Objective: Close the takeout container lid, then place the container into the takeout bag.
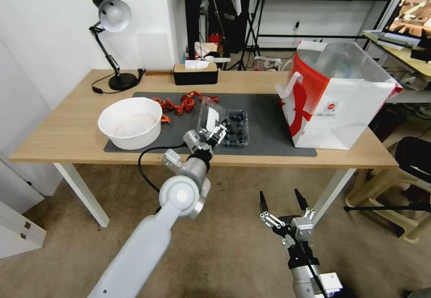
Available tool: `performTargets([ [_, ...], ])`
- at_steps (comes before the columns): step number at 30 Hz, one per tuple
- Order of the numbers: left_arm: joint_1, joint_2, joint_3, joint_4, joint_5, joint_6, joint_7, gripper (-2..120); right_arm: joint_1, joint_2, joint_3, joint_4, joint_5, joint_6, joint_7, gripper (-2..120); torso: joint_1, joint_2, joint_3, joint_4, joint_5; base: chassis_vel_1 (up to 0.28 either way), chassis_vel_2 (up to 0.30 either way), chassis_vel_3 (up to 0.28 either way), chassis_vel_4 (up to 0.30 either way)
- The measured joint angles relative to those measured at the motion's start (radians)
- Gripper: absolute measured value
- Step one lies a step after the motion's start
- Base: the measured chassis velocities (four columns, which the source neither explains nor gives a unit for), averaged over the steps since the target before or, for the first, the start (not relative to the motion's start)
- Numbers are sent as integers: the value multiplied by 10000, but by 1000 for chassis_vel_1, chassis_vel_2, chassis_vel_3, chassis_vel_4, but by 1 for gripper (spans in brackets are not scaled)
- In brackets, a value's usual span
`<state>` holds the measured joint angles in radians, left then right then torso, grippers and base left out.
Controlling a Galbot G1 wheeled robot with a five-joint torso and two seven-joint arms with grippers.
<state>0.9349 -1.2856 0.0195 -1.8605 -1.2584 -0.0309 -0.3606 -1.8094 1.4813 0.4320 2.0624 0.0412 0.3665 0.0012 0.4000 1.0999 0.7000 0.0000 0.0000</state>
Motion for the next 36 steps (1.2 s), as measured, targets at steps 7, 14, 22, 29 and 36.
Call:
performTargets([
  [7, -117, 267, 217, 150, 1193, -245, 1084, 100, -163, 86, -33, 91, -170, 76, -3, 100, 1, 0, 0, 0, 0, 0, 0, 0, 0],
  [14, -624, 505, 686, 297, 1178, 1, 2341, 100, -321, 197, -66, 214, -364, 171, 3, 100, 0, 0, 0, 0, 1, 0, 0, 0, 0],
  [22, -1467, 372, 1226, 937, 192, 738, 2299, 100, -547, 377, -87, 316, -593, 408, 1, 100, 0, 0, 0, 0, 0, 0, 0, 0, 0],
  [29, -2133, 25, 1319, 1461, -1120, 1469, 1190, 100, -721, 514, -118, 430, -747, 531, -10, 100, 0, 0, 0, -1, 1, 0, 0, 0, 0],
  [36, -2500, -99, 1316, 1577, -1703, 2207, 164, 100, -792, 553, -127, 662, -665, 529, -129, 100, 0, 0, 0, 0, 1, 0, 0, 0, 0],
])
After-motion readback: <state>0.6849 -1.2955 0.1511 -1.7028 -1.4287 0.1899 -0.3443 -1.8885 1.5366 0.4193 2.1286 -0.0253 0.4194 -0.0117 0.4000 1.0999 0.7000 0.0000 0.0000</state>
